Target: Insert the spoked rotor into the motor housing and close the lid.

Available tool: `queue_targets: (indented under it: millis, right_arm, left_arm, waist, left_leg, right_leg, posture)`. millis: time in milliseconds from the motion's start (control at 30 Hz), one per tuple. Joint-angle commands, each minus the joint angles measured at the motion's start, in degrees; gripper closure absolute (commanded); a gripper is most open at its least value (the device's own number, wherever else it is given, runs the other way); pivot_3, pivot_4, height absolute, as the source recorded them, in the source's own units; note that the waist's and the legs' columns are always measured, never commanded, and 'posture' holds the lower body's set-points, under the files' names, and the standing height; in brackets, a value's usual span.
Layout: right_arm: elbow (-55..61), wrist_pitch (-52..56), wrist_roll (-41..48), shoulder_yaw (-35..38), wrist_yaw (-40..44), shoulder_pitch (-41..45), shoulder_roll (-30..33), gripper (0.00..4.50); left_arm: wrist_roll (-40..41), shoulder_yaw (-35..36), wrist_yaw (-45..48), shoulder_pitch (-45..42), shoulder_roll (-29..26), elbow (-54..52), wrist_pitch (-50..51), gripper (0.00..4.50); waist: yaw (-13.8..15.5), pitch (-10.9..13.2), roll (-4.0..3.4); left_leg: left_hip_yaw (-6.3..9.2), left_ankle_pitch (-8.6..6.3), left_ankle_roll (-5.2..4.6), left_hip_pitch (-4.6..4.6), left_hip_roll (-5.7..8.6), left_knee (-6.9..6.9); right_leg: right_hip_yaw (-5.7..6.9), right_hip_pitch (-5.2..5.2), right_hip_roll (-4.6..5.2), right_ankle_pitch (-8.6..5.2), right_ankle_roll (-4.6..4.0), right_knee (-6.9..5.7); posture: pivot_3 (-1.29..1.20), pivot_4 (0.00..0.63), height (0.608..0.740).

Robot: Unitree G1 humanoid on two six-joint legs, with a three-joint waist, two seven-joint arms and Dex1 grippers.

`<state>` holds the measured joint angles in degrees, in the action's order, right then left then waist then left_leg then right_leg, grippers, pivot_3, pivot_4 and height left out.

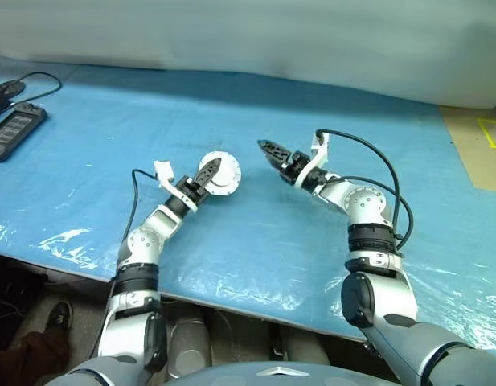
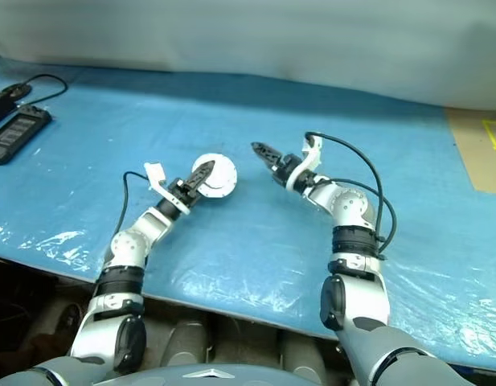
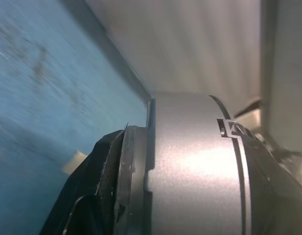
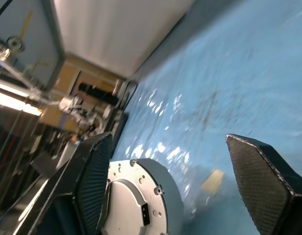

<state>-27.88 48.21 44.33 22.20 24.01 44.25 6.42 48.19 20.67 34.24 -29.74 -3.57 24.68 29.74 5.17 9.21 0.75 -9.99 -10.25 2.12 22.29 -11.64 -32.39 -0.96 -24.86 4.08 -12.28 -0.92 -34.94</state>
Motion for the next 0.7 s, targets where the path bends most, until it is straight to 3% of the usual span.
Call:
queue_targets:
  millis: [33,267,567,700]
  right_arm:
    - [-0.9,-4.7,-1.2,0.5,1.7,1.7,1.5,0.75]
    - [2.8,-5.3,-2.1,-2.1,6.1,-1.8,3.0,0.75]
    - [5.8,-5.3,-2.5,-3.3,4.9,-4.0,2.2,0.75]
    - [4.6,-4.0,-2.5,-2.9,3.8,-3.7,2.7,0.69]
  left_arm:
    - [0.3,4.6,-2.5,-4.9,-0.2,2.5,-7.2,1.46]
    - [0.7,17.2,-14.4,-19.7,-6.1,25.0,-22.7,1.46]
    - [-4.8,19.0,-18.8,-24.9,-11.0,40.9,-30.3,1.46]
    - [-6.6,18.2,-17.0,-23.9,-11.8,39.9,-30.8,0.51]
  waist:
    - [0.1,0.0,0.01]
    - [0.0,0.1,0.19]
    - [0.8,0.1,0.19]
    - [0.7,0.1,0.19]
  left_leg:
    - [0.0,0.0,0.0,0.01,0.01,-0.01]
    - [0.14,0.01,-0.03,0.08,-0.04,-0.08]
    - [0.59,0.02,-0.03,0.54,-0.06,-0.33]
    - [0.9,0.0,0.0,0.71,-0.05,-0.62]
  right_leg:
    - [0.0,0.01,0.0,0.0,0.01,0.0]
    - [0.11,-0.01,-0.11,0.04,0.05,-0.11]
    - [0.73,-0.01,0.0,0.04,0.05,-0.13]
    - [0.93,0.0,0.08,0.03,0.03,-0.37]
  posture:
    - [0.0,0.15,0.74]
    - [0.0,0.15,0.74]
    - [0.0,0.15,0.74]
    - [0.0,0.15,0.74]
